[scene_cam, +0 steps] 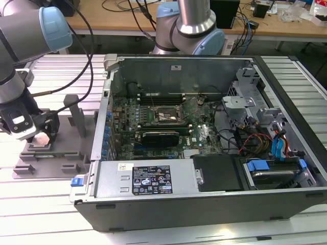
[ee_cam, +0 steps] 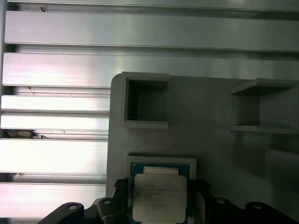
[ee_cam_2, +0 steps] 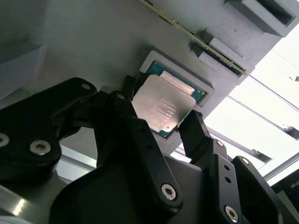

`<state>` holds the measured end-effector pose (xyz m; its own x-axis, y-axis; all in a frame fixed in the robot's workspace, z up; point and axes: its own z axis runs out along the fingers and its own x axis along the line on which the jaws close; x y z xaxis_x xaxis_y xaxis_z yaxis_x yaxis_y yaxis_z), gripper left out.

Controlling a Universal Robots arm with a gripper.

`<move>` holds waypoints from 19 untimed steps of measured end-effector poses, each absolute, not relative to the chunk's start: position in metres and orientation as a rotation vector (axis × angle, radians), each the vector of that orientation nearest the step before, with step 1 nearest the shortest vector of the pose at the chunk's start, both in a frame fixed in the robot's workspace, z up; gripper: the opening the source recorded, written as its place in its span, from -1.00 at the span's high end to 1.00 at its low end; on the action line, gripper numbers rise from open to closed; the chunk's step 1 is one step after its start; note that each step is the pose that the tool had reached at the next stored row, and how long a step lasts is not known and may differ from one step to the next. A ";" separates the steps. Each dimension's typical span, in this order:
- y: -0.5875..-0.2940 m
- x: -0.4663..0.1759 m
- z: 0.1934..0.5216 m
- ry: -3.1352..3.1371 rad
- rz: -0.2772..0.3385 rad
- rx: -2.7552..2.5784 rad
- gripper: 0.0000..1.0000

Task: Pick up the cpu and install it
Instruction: 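Pick up the cpu and move it towards the insertion slot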

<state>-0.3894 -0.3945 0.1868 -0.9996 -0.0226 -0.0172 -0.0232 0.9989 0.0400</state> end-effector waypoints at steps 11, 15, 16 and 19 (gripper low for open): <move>-0.395 -0.389 0.189 3.132 0.063 -0.036 -0.30; -0.395 -0.389 0.189 3.133 0.063 -0.036 -0.30; -0.395 -0.389 0.189 3.133 0.061 -0.036 -0.30; -0.395 -0.389 0.189 3.133 0.056 -0.036 -0.30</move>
<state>-0.3893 -0.3946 0.1886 -0.9997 -0.0226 -0.0082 -0.0229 0.9991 0.0353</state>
